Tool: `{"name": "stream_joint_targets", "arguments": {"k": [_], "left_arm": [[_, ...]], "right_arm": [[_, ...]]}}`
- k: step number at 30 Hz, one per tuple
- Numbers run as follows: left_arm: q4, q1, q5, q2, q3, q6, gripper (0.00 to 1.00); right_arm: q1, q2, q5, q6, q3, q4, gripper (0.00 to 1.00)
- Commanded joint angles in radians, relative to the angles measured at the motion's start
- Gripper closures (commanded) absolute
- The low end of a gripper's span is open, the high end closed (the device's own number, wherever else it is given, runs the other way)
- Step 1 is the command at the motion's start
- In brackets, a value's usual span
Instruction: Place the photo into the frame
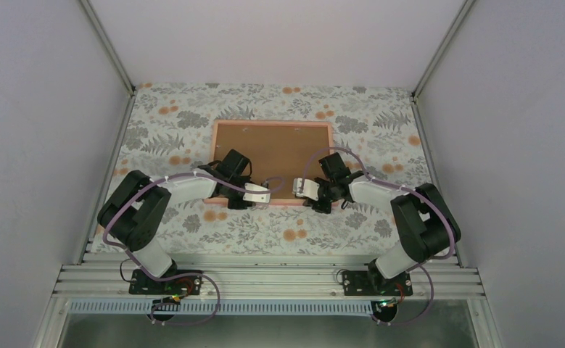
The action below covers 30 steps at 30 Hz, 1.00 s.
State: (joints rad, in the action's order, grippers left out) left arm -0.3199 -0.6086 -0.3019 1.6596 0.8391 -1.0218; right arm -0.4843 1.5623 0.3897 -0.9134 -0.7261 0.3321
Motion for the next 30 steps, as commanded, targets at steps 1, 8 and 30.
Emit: {"name": "stream_joint_targets", "arguments": {"k": [1, 8, 30], "left_arm": [[-0.012, -0.006, 0.007, 0.059, -0.015, 0.023, 0.69], [-0.01, -0.013, 0.004, 0.053, -0.024, 0.016, 0.69], [-0.278, 0.165, -0.265, -0.09, 0.269, 0.152, 0.06]], "right_arm": [[-0.018, 0.022, 0.011, 0.032, 0.044, 0.104, 0.91], [-0.018, 0.043, 0.005, 0.083, 0.012, 0.096, 0.59], [-0.022, -0.078, 0.126, 0.047, -0.028, 0.251, 0.4]]}}
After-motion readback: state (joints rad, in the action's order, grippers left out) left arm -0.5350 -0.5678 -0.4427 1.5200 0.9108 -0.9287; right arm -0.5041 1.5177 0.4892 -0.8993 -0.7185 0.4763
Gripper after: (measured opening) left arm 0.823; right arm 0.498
